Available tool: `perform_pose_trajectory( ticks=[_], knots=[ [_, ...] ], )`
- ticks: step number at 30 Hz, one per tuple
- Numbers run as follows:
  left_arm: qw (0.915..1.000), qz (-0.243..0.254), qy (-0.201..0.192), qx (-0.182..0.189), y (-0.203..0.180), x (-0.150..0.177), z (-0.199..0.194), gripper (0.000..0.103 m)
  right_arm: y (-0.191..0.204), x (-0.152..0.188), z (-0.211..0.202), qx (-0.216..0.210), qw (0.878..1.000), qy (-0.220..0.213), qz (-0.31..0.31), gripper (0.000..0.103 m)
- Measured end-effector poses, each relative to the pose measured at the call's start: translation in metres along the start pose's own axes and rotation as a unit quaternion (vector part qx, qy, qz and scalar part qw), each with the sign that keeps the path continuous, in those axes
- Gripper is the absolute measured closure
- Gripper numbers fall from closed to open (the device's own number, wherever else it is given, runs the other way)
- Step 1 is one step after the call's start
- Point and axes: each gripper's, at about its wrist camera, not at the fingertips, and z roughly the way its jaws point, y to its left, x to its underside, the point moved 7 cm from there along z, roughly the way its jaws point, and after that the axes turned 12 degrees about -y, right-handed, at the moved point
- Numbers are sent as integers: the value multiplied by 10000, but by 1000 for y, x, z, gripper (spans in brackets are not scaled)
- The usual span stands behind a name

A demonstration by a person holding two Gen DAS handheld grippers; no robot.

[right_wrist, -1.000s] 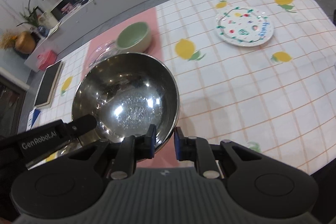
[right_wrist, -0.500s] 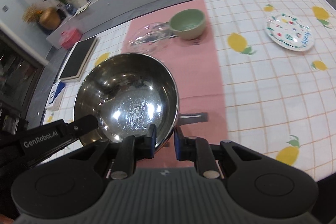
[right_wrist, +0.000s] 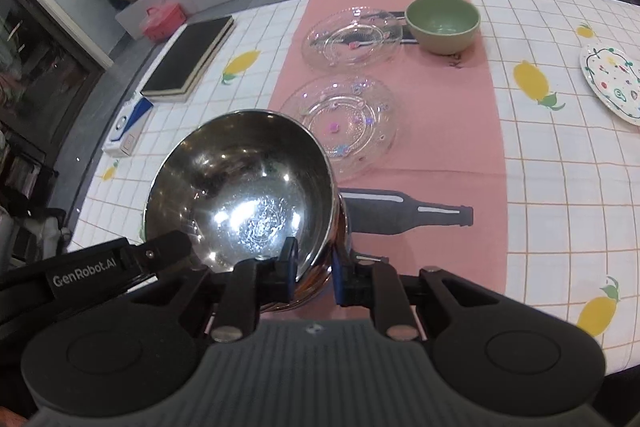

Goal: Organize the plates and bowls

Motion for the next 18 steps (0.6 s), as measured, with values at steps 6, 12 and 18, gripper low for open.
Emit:
perform_pose_trajectory(
  ticks=[6, 12, 18],
  knots=[
    [9999, -33, 153, -53, 6, 10, 13, 88, 0, 3, 10, 132, 9998, 40, -176, 87],
    [9998, 29, 191, -99, 8, 11, 20, 88, -1, 6, 19, 151, 9996, 111, -217, 87],
    [9994, 143, 269, -180, 9, 15, 26, 88, 2, 7, 24, 168, 9992, 70, -355, 87]
  ],
)
